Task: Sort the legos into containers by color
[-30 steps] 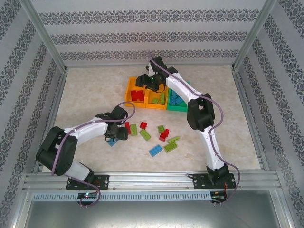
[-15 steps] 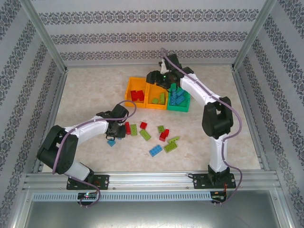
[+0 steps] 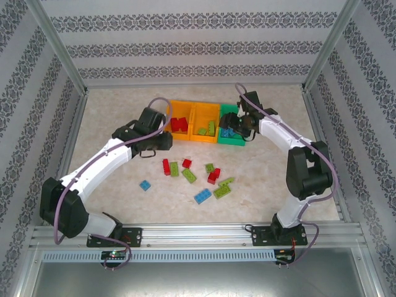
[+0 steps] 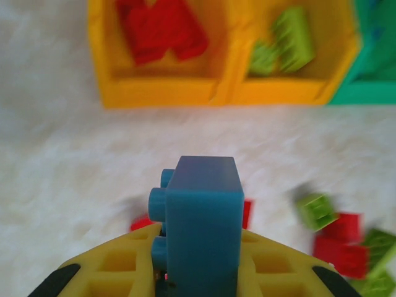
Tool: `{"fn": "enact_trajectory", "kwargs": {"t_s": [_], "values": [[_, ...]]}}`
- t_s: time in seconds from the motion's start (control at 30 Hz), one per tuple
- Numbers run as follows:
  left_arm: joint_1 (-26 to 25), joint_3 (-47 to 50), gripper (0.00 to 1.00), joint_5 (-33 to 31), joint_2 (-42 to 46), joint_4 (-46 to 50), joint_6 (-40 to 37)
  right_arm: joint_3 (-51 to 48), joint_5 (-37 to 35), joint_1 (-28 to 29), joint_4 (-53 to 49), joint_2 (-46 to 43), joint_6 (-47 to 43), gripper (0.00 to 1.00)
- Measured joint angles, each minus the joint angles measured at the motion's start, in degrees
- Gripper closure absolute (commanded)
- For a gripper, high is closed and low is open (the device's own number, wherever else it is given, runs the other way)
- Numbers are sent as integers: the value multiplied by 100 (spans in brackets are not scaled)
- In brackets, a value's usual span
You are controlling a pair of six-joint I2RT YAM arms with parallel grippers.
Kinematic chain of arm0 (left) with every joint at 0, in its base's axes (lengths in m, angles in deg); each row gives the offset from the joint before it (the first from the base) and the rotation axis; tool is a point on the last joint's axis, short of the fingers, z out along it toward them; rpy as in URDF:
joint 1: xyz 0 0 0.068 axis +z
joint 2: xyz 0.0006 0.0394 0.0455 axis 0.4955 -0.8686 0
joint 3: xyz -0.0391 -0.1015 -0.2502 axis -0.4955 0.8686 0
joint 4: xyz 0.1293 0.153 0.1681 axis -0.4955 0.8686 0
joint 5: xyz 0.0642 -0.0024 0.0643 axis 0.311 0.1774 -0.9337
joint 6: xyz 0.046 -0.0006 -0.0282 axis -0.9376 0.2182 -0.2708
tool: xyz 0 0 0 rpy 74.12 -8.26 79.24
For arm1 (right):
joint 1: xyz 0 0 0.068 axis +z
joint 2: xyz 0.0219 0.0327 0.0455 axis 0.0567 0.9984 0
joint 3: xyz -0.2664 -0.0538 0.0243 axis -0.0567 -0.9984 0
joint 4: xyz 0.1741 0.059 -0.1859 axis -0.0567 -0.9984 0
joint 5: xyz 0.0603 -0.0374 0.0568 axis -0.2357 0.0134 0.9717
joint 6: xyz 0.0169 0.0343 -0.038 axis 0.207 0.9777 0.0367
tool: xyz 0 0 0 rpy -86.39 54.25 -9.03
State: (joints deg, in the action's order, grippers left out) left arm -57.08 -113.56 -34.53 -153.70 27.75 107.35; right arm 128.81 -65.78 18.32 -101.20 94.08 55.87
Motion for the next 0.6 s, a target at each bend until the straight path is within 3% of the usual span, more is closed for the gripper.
{"fn": "enact_trajectory", "kwargs": {"t_s": [0.3, 0.6], "values": [[-35, -2197, 78, 1910, -2378, -892, 96, -1397, -289, -271, 127, -999, 63, 29], [-396, -4859, 77, 3021, -4570, -774, 116, -2461, -393, -448, 122, -1676, 68, 28]]}}
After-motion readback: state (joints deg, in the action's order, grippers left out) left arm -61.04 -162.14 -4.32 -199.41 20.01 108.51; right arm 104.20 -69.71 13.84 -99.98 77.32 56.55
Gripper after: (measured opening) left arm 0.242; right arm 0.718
